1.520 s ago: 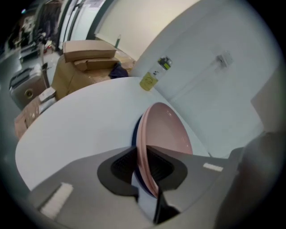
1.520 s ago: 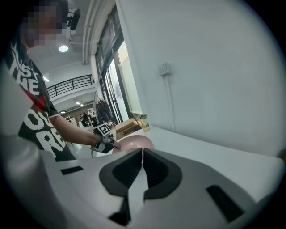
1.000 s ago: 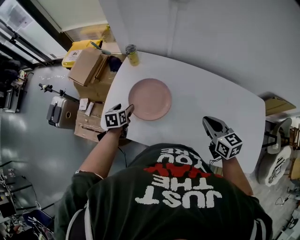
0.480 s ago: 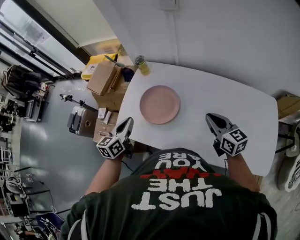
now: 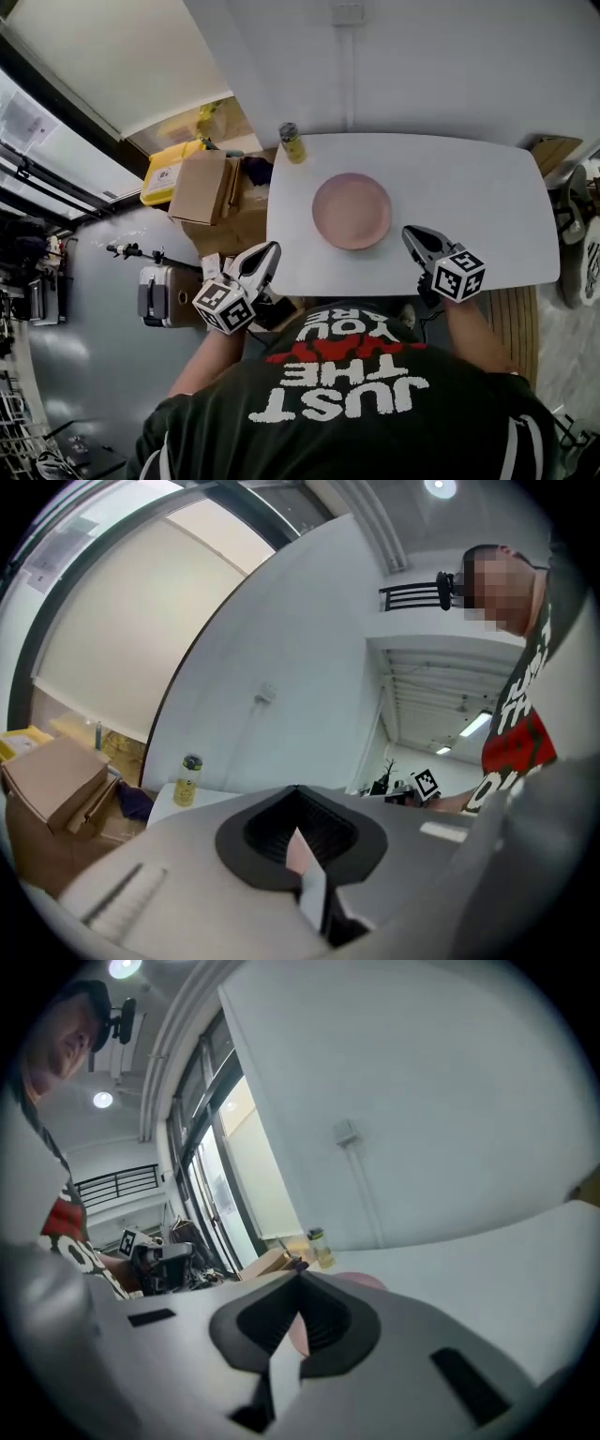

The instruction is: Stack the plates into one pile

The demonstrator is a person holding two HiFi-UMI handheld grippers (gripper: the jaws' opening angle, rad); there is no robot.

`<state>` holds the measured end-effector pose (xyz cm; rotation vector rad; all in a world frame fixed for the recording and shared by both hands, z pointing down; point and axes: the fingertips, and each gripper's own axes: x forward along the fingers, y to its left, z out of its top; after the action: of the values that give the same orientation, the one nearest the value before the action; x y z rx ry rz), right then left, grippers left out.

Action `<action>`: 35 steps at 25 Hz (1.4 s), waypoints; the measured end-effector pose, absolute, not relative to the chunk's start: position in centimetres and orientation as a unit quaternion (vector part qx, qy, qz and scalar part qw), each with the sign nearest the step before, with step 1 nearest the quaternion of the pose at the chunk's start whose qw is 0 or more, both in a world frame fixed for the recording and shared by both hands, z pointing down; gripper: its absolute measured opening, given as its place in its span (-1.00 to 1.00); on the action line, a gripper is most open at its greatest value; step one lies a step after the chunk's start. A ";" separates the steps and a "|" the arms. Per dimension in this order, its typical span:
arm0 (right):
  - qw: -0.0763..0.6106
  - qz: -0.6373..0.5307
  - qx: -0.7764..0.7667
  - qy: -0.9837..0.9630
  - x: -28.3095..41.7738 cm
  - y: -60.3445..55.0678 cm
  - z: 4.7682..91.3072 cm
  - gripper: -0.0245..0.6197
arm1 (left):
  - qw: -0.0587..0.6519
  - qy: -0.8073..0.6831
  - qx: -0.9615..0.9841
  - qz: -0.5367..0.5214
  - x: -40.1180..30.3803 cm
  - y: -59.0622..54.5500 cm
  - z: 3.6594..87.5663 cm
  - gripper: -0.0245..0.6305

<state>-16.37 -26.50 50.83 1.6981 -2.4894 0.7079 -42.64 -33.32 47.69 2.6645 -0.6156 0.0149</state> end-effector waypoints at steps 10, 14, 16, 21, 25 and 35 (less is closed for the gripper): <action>0.032 0.215 0.576 -0.788 -18.6 -24.7 47.9 -0.91 | 0.195 -0.173 0.965 -0.023 -43.2 -32.8 45.5 -0.90; 0.017 0.213 0.567 -0.795 -18.5 -24.9 47.2 -0.91 | 0.200 -0.172 0.964 -0.023 -43.0 -32.4 45.5 -0.90; 0.023 0.213 0.566 -0.796 -18.5 -24.9 47.4 -0.91 | 0.201 -0.176 0.963 -0.026 -43.0 -32.5 45.5 -0.90; 0.033 0.218 0.562 -0.797 -18.8 -24.9 48.1 -0.91 | 0.214 -0.187 0.958 -0.027 -43.1 -32.5 46.0 -0.90; 0.038 0.215 0.563 -0.797 -18.5 -24.6 48.0 -0.91 | 0.216 -0.188 0.958 -0.026 -43.0 -32.3 46.1 -0.90; 0.045 0.210 0.572 -0.791 -18.1 -24.3 47.9 -0.91 | 0.215 -0.184 0.959 -0.023 -42.9 -32.2 46.0 -0.90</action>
<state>-18.14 -24.25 47.90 1.7483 -2.4181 0.6417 -42.92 -32.24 45.97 2.6581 -0.5092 -0.0643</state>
